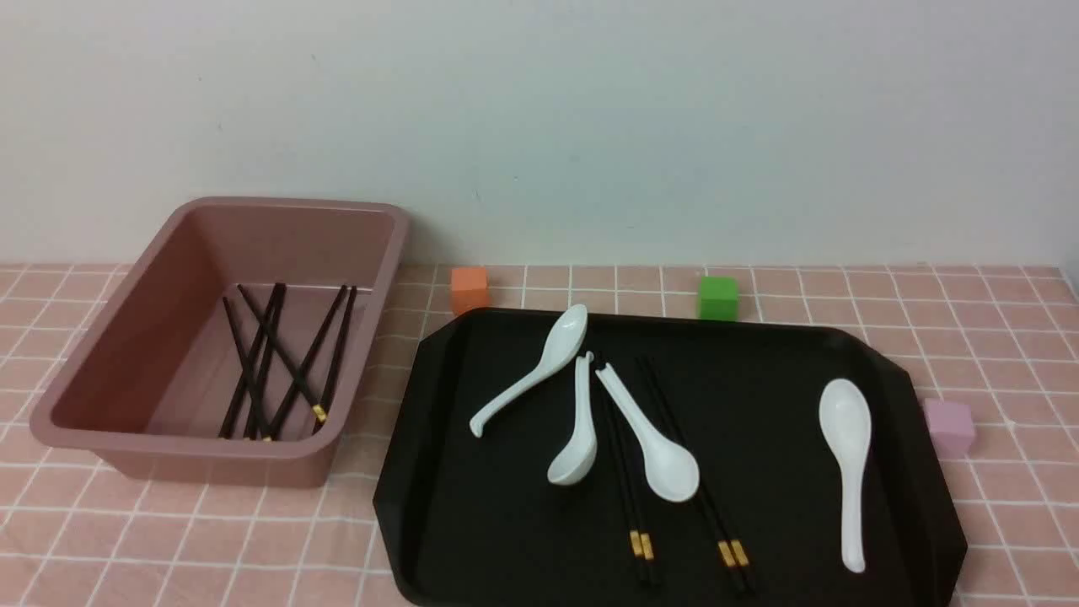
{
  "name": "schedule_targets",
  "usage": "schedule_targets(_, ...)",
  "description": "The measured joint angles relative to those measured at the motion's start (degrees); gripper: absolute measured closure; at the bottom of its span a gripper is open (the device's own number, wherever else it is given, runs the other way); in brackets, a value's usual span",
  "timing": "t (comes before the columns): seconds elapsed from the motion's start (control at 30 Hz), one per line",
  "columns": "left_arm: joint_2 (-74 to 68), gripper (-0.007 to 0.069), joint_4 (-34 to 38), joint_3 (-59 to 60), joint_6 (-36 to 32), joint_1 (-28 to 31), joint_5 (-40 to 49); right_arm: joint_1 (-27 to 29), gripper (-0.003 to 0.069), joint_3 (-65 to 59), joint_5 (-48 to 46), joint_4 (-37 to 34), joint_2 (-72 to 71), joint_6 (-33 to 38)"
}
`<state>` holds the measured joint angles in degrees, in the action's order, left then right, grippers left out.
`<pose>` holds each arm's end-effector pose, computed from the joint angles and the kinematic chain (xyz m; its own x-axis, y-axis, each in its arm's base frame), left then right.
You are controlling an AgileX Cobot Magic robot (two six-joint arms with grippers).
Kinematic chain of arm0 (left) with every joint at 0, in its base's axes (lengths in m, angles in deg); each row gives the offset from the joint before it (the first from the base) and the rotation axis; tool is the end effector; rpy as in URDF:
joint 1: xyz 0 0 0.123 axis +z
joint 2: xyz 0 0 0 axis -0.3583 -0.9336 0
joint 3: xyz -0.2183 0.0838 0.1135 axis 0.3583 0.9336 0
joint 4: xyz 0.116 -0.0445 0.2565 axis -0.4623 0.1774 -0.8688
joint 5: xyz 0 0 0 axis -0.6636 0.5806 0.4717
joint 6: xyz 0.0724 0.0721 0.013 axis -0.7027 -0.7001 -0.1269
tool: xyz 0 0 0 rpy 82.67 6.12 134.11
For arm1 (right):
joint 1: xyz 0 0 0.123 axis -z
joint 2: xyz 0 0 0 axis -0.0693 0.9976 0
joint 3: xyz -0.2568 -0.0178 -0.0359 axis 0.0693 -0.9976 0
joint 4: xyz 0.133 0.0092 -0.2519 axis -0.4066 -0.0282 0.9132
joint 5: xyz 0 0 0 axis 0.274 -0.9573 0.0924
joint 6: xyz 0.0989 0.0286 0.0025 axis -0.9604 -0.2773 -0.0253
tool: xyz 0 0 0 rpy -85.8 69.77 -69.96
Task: On pink tablecloth take chopsticks from black tray and put them in box.
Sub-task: 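Move the gripper over the chopsticks on the black tray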
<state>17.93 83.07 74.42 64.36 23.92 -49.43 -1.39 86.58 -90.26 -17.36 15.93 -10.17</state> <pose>0.1228 -0.0011 0.1648 -0.3017 -0.3391 -0.8911 -0.0854 0.9405 -0.3289 0.1218 0.0144 0.1703 -0.2984 -0.0414 -0.9535 -0.1240 0.9923 -0.0043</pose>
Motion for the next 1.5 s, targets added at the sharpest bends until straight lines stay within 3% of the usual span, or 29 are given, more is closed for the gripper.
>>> schedule_targets(1.1, 0.0, 0.0386, 0.0, 0.0, 0.0, 0.0, 0.0, 0.0, 0.0553, -0.2, 1.7, -1.7, 0.0, -0.6)
schedule_targets(1.37, 0.0, 0.0386, 0.0, 0.0, 0.0, 0.0, 0.0, 0.0, 0.0543, -0.6, 14.5, -26.9, 0.0, -12.5)
schedule_targets(1.5, 0.0, 0.0386, 0.0, 0.0, 0.0, 0.0, 0.0, 0.0, 0.0539, -0.6, 17.5, -31.9, 0.0, -13.2)
